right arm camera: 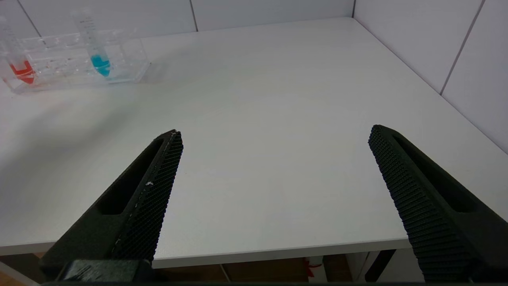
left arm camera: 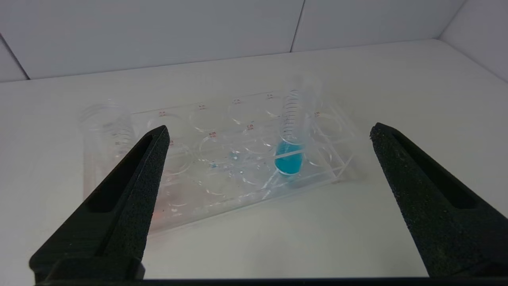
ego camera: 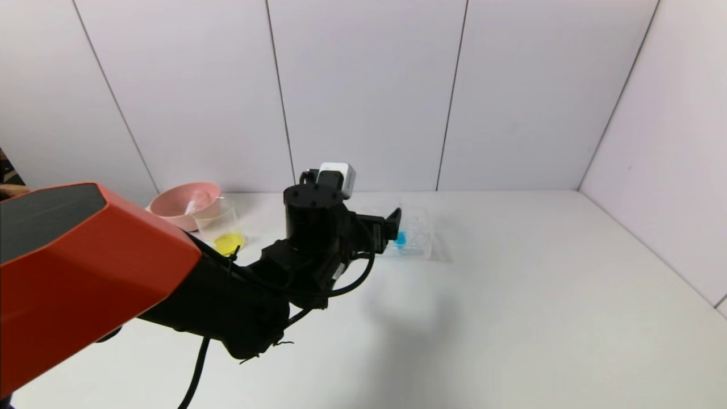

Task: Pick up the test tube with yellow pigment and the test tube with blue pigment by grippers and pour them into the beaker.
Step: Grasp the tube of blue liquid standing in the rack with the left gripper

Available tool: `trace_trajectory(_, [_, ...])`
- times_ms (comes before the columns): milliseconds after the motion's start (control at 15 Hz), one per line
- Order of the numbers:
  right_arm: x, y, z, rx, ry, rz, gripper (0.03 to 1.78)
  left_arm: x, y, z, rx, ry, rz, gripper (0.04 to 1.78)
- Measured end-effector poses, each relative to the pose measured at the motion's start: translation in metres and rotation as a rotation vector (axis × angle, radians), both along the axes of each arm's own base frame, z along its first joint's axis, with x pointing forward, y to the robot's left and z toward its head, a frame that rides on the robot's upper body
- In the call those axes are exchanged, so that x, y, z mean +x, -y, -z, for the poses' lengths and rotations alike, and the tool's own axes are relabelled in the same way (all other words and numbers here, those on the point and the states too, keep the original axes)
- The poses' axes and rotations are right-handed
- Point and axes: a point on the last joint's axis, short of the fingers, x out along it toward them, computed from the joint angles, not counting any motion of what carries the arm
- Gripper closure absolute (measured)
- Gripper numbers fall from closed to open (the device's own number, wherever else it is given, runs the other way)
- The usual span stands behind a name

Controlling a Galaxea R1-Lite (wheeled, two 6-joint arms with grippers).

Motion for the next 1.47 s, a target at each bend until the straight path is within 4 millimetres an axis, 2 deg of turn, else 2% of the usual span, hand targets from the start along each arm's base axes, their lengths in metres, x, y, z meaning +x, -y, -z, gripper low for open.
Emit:
trace_trajectory(267, [0.000,0.000,0.000,-0.001,0.000,0.000,0.10,0.009,0.021,0.016,0.005,-0.012,0.011,0.06])
trace_trajectory(667, [0.000,0.000,0.000,0.000,0.000,0.000,0.10,0.030,0.042,0.026,-0.012,0.009,-0.015,0.06])
trace_trajectory(1067, [0.000,0.000,0.000,0.000,0.000,0.000,0.10,0.051,0.061,0.045,-0.007,0.004,-0.027,0.06])
trace_trajectory(1467, [0.000,0.000,0.000,-0.001,0.000,0.000,0.10,0.077,0.074,0.049,-0.012,0.018,-0.105,0.06])
